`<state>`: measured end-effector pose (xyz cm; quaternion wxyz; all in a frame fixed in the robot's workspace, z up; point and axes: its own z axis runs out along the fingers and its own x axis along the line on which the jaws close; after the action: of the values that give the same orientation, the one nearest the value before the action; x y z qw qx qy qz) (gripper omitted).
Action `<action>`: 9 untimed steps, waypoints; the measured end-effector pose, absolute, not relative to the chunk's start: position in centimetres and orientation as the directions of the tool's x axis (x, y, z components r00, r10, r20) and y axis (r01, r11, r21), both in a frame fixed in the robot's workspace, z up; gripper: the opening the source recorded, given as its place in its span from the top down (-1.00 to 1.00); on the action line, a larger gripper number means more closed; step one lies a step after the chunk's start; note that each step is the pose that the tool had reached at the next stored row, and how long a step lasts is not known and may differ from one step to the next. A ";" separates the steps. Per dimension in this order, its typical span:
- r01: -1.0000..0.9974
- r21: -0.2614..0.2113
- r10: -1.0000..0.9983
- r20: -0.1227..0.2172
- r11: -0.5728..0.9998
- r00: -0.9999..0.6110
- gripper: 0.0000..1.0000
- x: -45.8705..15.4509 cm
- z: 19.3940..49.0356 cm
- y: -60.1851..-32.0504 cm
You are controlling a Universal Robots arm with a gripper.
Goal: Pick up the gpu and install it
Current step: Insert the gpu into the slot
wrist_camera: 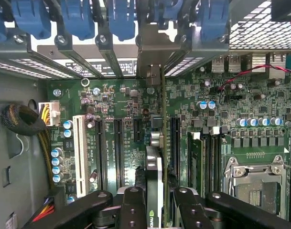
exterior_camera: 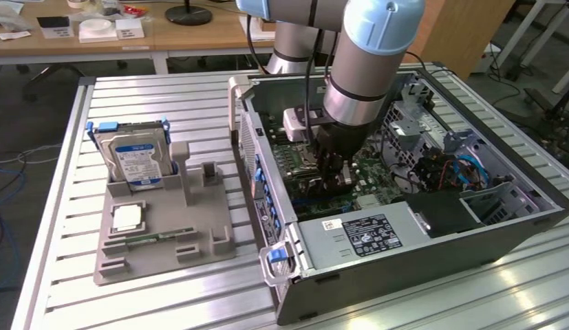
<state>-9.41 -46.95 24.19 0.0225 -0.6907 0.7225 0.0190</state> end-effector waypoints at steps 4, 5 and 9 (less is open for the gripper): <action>-0.999 -0.004 -0.997 -0.059 0.045 -0.045 0.46 -9.4 24.2 -46.9; -0.999 -0.004 -0.997 -0.059 0.045 -0.045 0.46 -9.4 24.2 -46.9; -0.999 -0.004 -0.997 -0.059 0.045 -0.045 0.46 -9.4 24.2 -46.9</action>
<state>-9.42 -46.94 24.17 0.0226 -0.6907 0.7225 0.0190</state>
